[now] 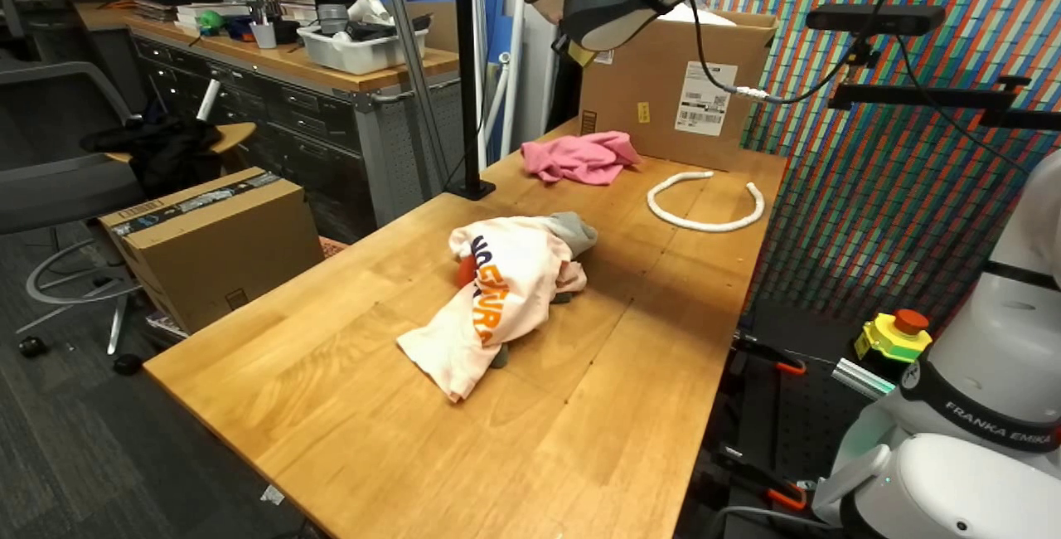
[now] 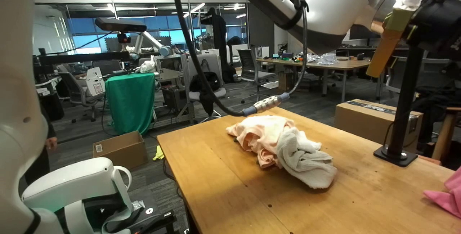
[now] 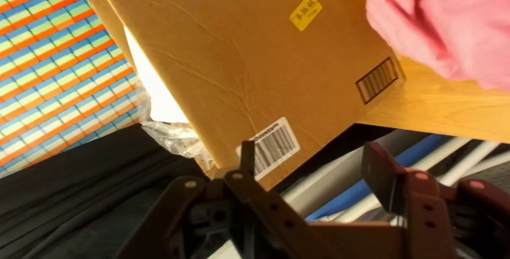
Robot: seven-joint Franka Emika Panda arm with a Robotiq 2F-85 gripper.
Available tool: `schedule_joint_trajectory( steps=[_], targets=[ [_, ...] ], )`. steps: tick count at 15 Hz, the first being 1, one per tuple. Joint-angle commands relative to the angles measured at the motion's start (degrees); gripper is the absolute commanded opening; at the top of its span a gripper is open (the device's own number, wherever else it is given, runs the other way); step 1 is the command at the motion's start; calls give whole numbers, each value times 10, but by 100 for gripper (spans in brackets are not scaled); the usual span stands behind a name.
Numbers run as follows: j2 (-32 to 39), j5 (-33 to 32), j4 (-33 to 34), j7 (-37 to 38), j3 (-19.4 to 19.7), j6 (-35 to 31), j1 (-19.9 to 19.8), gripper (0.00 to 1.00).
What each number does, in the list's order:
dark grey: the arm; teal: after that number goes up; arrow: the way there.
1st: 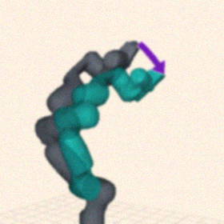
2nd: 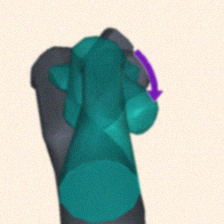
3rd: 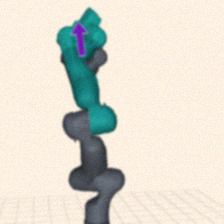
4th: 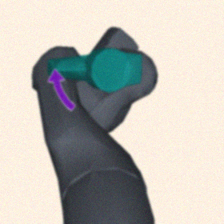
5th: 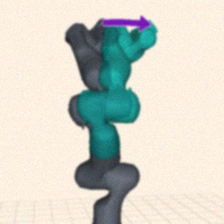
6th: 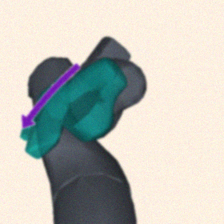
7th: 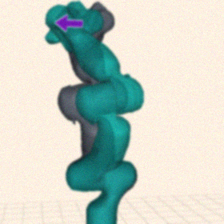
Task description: Pick up the cloths and put them around the table.
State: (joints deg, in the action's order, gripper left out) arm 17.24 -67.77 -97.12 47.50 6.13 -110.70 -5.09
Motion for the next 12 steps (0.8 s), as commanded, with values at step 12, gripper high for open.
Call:
schedule_joint_trajectory(
  steps=[12],
  targets=[
    [-199,291,-261,-258,-92,-140,75,100]
  ],
)
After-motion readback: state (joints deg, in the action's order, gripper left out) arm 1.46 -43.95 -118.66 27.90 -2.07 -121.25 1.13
